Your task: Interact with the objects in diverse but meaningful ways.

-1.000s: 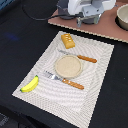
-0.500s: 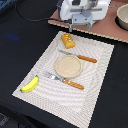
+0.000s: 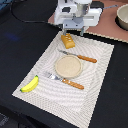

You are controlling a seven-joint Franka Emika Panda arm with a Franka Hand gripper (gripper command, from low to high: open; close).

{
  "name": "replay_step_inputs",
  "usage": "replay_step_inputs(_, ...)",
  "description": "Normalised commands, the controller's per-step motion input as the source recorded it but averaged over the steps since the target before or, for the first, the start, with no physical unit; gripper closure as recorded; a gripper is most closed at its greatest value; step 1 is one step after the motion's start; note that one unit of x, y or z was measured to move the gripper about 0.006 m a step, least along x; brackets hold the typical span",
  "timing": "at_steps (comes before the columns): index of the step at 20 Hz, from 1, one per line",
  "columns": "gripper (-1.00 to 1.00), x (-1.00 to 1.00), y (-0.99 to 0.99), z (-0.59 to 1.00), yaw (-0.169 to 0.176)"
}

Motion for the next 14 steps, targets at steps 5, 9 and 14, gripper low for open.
replay_step_inputs(5,-1.0,-0.19,-0.3,-0.17,-0.005)
replay_step_inputs(9,-1.0,-0.36,-0.3,-0.36,0.0)
replay_step_inputs(14,-1.0,-0.39,-0.28,-0.38,0.0)
